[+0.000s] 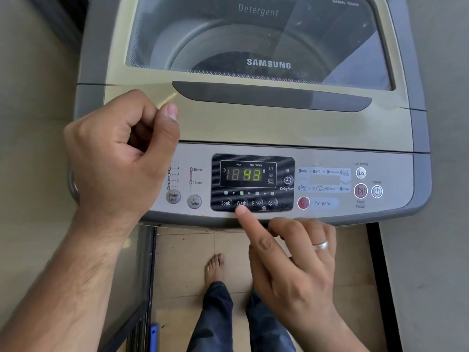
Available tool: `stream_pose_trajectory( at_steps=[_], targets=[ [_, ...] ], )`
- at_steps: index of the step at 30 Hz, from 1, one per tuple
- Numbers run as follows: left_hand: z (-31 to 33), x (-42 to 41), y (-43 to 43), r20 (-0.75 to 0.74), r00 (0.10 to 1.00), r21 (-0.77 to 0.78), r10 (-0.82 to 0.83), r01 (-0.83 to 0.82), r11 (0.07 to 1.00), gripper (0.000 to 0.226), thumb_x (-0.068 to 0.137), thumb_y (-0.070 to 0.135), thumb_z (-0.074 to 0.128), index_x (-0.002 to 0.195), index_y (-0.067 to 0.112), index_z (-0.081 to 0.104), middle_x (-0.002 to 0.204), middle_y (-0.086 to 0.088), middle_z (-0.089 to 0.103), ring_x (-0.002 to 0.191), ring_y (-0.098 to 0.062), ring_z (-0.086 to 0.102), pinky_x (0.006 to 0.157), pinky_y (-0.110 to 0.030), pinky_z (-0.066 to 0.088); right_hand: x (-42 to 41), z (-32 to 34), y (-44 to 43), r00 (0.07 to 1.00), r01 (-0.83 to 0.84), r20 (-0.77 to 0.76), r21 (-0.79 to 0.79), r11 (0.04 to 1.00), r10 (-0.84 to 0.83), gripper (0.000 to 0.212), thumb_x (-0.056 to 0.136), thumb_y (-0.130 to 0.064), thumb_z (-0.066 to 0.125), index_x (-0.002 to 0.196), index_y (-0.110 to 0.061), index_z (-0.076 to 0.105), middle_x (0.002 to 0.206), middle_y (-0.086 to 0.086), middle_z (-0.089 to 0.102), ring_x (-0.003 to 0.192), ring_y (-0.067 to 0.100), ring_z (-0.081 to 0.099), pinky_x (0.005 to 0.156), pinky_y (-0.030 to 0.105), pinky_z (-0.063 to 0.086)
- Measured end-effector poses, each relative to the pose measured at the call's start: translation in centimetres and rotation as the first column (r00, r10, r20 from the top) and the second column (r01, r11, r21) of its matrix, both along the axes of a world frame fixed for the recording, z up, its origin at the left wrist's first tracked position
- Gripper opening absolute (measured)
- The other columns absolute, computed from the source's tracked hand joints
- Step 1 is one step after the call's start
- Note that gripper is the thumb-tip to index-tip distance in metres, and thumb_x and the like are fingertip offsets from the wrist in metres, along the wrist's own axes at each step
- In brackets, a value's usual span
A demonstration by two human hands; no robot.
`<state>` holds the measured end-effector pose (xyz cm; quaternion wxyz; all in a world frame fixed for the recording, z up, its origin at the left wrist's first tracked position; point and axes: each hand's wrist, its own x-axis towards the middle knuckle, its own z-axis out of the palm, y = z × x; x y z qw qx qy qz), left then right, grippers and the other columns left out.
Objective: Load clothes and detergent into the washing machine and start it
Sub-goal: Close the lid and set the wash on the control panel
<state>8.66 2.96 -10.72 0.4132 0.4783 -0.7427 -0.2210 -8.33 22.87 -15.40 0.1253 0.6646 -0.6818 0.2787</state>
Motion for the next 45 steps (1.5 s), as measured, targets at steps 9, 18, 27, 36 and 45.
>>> stream_pose_trajectory(
  at_steps=[9, 18, 27, 36, 45],
  targets=[
    [0.2, 0.0, 0.1, 0.016, 1.000, -0.043, 0.004, -0.004, 0.999, 0.051, 0.113, 0.022, 0.067, 0.068, 0.006, 0.050, 0.056, 0.009, 0.042, 0.053, -0.009, 0.038, 0.058, -0.018, 0.028, 1.7, 0.1, -1.0, 0.998, 0.012, -0.059, 0.036, 0.999, -0.010, 0.060, 0.090, -0.005, 0.073, 0.146, -0.028, 0.071, 0.079, -0.001, 0.065, 0.066, 0.027, 0.052, 0.063, 0.041, 0.040],
    [0.1, 0.1, 0.0, 0.016, 1.000, -0.063, -0.001, 0.002, 0.998, 0.052, 0.113, 0.022, 0.067, 0.067, 0.003, 0.052, 0.055, 0.004, 0.044, 0.055, -0.016, 0.043, 0.056, -0.018, 0.029, 1.5, -0.1, -1.4, 0.998, 0.003, -0.055, 0.008, 1.000, -0.003, 0.057, 0.089, -0.005, 0.072, 0.141, -0.026, 0.073, 0.075, -0.002, 0.064, 0.068, 0.025, 0.047, 0.063, 0.042, 0.040],
    [0.0, 0.1, 0.0, 0.016, 1.000, -0.061, 0.001, 0.000, 0.998, 0.051, 0.113, 0.021, 0.067, 0.068, 0.006, 0.051, 0.056, 0.006, 0.041, 0.053, -0.011, 0.038, 0.057, -0.019, 0.028, 1.7, 0.2, -1.5, 0.999, 0.015, -0.042, 0.008, 1.000, -0.015, 0.054, 0.090, -0.005, 0.071, 0.140, -0.028, 0.075, 0.076, -0.003, 0.065, 0.062, 0.027, 0.052, 0.063, 0.042, 0.038],
    [0.4, 0.0, 0.0, 0.022, 1.000, -0.066, -0.003, 0.005, 0.998, 0.050, 0.113, 0.019, 0.067, 0.068, 0.003, 0.054, 0.055, 0.001, 0.042, 0.054, -0.006, 0.042, 0.057, -0.013, 0.029, 2.1, 0.4, -1.6, 1.000, 0.011, 0.015, -0.009, 1.000, -0.011, 0.049, 0.094, -0.003, 0.067, 0.137, -0.024, 0.077, 0.086, -0.001, 0.072, 0.071, 0.027, 0.054, 0.065, 0.043, 0.040],
    [0.2, 0.1, -0.2, -0.044, 0.999, -0.058, 0.013, -0.016, 0.998, 0.054, 0.117, 0.024, 0.061, 0.070, -0.001, 0.053, 0.055, -0.006, 0.047, 0.054, -0.022, 0.047, 0.053, -0.031, 0.036, 5.0, 1.0, -3.2, 0.996, -0.057, 0.064, 0.011, 0.998, 0.056, 0.043, 0.100, -0.011, 0.068, 0.138, -0.029, 0.077, 0.091, -0.005, 0.071, 0.075, 0.027, 0.060, 0.070, 0.046, 0.044]
  ],
)
